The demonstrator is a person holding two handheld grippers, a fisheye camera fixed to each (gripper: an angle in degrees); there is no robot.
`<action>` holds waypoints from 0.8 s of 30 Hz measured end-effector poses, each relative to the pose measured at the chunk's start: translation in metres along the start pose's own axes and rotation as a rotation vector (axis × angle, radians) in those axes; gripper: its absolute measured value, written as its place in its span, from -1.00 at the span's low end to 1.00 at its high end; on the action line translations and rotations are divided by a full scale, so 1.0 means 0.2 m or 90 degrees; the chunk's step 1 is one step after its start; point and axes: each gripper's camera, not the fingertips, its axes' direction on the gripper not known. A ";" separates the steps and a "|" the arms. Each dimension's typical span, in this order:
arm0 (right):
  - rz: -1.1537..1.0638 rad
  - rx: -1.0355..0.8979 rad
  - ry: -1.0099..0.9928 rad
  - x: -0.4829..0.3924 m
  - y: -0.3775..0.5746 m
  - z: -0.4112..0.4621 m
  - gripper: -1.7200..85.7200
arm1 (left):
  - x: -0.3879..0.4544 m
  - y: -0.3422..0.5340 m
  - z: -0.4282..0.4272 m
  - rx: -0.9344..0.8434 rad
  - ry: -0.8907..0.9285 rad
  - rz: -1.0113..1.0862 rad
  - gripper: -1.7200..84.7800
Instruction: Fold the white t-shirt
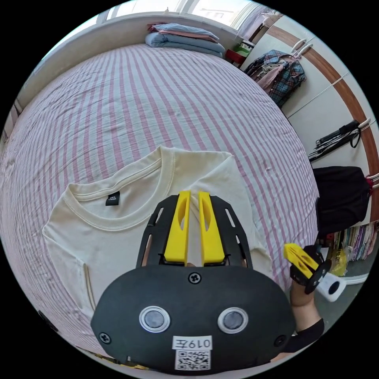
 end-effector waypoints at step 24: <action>0.529 -0.200 -0.452 1.84 0.49 2.04 -0.81 | 0.26 0.65 0.01 0.050 0.104 0.154 -0.93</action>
